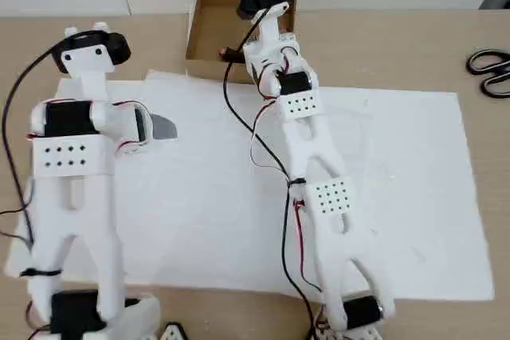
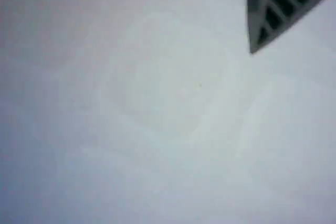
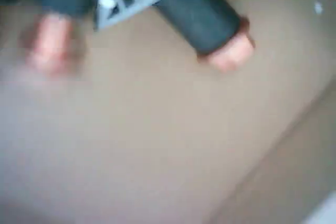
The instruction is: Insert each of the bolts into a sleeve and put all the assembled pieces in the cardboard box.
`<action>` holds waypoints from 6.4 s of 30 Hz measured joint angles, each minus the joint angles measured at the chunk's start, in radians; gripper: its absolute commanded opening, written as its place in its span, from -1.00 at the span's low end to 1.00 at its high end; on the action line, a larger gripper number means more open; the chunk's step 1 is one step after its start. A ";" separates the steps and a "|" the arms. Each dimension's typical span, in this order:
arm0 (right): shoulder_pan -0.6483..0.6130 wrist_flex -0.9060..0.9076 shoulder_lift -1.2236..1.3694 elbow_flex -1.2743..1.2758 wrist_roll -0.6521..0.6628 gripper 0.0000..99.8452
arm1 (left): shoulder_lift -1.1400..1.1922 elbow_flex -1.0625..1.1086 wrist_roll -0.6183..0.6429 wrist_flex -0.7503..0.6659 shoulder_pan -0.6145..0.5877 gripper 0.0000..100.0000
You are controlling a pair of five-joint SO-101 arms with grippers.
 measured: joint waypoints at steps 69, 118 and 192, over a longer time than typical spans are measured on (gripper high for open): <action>0.256 0.512 -2.472 2.286 -0.002 -0.40 | -0.961 0.709 0.000 -0.207 0.146 -0.37; 0.330 0.216 -3.165 3.132 -0.002 -0.40 | -1.556 1.565 -0.003 -0.634 0.146 -0.37; 0.330 0.216 -3.165 3.132 -0.002 -0.40 | -1.556 1.565 -0.005 -0.634 0.146 -0.37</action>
